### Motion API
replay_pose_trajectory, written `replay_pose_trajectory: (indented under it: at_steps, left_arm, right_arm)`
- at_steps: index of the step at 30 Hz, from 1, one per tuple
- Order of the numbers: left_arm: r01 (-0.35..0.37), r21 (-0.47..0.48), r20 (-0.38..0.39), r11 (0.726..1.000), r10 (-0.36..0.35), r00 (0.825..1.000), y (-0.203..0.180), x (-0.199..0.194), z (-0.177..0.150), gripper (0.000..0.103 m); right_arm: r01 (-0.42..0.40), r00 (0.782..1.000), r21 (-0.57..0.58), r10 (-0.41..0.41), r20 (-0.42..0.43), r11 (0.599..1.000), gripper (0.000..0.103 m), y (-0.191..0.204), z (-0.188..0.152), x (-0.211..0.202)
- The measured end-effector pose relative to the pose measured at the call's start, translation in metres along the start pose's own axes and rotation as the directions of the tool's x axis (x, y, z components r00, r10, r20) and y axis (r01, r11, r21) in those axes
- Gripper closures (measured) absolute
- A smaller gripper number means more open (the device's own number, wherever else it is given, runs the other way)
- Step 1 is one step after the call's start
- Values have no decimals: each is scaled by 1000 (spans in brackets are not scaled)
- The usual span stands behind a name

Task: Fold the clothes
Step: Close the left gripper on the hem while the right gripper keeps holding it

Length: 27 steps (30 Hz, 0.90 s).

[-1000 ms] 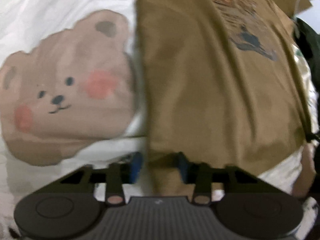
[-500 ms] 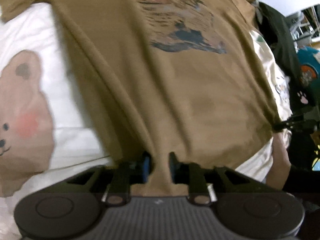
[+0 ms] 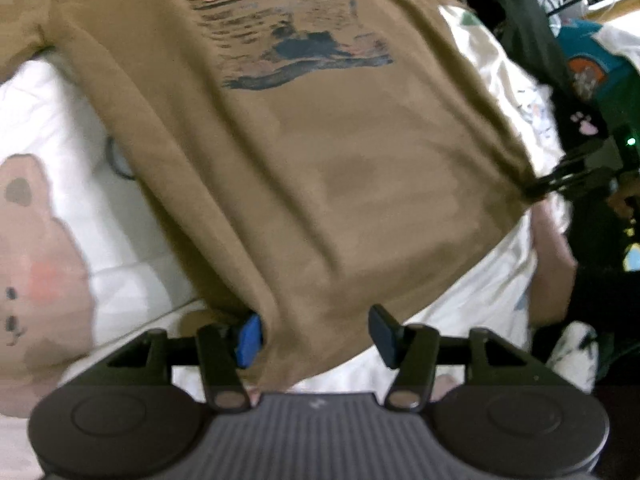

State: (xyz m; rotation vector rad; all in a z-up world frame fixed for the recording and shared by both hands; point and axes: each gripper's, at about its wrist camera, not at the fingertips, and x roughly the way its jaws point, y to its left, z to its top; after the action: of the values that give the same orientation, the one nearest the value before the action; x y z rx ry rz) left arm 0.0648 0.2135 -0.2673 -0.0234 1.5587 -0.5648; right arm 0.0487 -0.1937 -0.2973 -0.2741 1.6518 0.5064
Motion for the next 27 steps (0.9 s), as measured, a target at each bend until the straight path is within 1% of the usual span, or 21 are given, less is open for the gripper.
replay_pose_trajectory:
  at_steps: [5, 7, 11, 13, 14, 16, 18, 20, 21, 24, 27]
  left_arm:
    - [-42, 15, 18, 999, 42, 999, 27, -4, -4, 44]
    - [-49, 16, 12, 999, 49, 999, 35, -4, -5, 44]
    - [-36, 8, -17, 999, 37, 999, 56, -5, -11, 44]
    - [-13, 20, -33, 1000, 14, 999, 61, -3, -15, 44]
    - [-2, 29, -41, 1000, 3, 999, 62, -2, -18, 42]
    - [14, 80, -58, 997, -9, 998, 61, 1, -23, 39]
    - [-12, 141, -76, 990, 23, 997, 56, 6, -29, 38]
    - [-9, 181, -93, 983, 26, 995, 53, 9, -35, 38]
    - [-13, 183, -85, 983, 29, 996, 53, 9, -35, 38]
    - [-92, 177, -38, 980, 100, 994, 57, 13, -35, 38]
    - [-102, 201, -14, 974, 107, 994, 53, 19, -35, 40]
  right_arm:
    - [3, 1000, -11, -3, 3, 1000, 98, 2, 4, -5]
    - [5, 1000, -11, -5, 2, 1000, 98, 2, 5, -7]
    - [7, 1000, -10, -7, -2, 1000, 98, 1, 9, -10]
    - [9, 1000, -12, -9, -5, 1000, 98, 1, 10, -10]
    - [8, 1000, -13, -8, -8, 1000, 98, 2, 11, -10]
    - [10, 1000, -16, -11, -12, 1000, 98, 2, 13, -11]
    - [12, 1000, -18, -12, -15, 1000, 98, 3, 14, -12]
    - [17, 1000, -21, -17, -18, 1000, 98, 3, 15, -13]
    - [19, 1000, -22, -19, -19, 1000, 98, 4, 16, -14]
    - [23, 1000, -26, -24, -21, 999, 98, 5, 20, -16]
    - [29, 999, -34, -30, -24, 999, 98, 7, 23, -19]
